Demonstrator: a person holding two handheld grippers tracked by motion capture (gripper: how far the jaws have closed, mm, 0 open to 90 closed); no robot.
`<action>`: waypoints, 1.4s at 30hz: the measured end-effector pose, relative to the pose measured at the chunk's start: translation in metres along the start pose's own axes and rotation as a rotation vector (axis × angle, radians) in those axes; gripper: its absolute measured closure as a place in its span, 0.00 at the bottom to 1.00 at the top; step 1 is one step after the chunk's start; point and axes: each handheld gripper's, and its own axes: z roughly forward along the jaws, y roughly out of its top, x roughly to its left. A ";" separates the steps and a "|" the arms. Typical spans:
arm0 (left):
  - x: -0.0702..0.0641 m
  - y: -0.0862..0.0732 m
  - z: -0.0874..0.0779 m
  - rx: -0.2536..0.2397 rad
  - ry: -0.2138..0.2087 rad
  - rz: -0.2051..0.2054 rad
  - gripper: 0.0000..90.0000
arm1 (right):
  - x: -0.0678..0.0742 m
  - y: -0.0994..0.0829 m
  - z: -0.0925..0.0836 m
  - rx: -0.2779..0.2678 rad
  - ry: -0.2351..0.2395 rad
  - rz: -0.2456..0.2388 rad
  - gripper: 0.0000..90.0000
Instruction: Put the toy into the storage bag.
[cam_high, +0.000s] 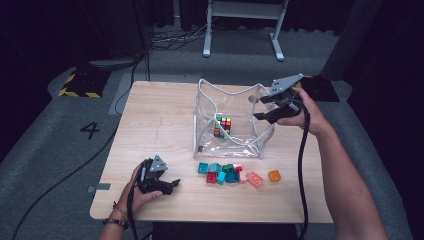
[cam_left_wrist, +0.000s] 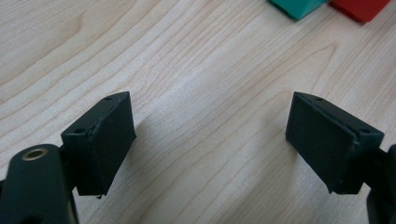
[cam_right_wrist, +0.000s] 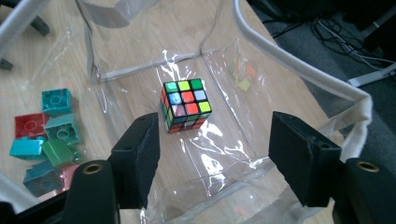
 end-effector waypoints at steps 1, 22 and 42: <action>0.000 0.000 0.000 0.000 0.000 0.000 0.18 | 0.000 -0.001 -0.003 -0.012 -0.007 0.003 0.37; 0.000 0.000 0.000 -0.001 0.000 0.000 0.18 | 0.010 -0.041 -0.057 -0.175 -0.131 0.078 0.31; 0.000 0.000 0.000 0.000 0.001 -0.001 0.18 | 0.041 -0.104 -0.065 -0.238 -0.135 0.131 0.34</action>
